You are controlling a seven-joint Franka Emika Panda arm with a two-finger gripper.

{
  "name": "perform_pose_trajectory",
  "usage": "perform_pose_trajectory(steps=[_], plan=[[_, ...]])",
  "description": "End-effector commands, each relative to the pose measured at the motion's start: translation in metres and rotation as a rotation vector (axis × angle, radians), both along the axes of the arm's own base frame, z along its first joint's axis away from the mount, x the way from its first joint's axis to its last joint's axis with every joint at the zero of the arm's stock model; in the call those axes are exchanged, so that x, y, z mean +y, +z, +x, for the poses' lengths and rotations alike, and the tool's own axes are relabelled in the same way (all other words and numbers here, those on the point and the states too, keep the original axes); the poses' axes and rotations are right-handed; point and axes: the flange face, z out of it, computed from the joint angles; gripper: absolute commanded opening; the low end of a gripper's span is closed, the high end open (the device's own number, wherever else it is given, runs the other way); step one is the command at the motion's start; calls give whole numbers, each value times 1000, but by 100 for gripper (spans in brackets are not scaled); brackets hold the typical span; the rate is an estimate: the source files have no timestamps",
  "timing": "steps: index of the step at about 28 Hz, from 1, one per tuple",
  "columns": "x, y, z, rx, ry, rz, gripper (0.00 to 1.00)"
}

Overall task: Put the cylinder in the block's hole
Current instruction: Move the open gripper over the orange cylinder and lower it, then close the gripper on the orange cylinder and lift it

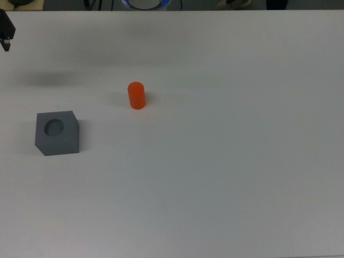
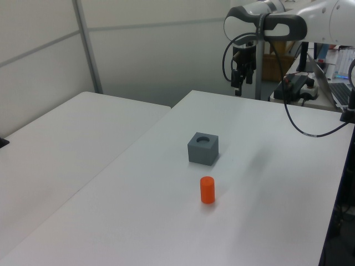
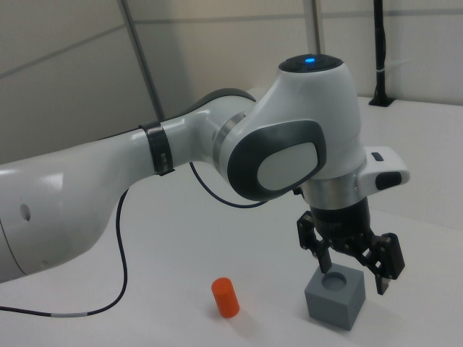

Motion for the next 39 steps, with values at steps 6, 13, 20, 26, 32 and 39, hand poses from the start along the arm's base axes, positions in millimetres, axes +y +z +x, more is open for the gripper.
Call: perform_pose_trajectory(steps=[6, 13, 20, 26, 32, 39], plan=[[71, -10, 19, 82, 110, 67, 100], [164, -47, 32, 168, 227, 90, 100], [233, -93, 17, 161, 343, 93, 100], [266, -121, -18, 43, 405, 70, 100], [284, -133, -20, 48, 443, 69, 100], [300, -161, -11, 90, 475, 61, 100]])
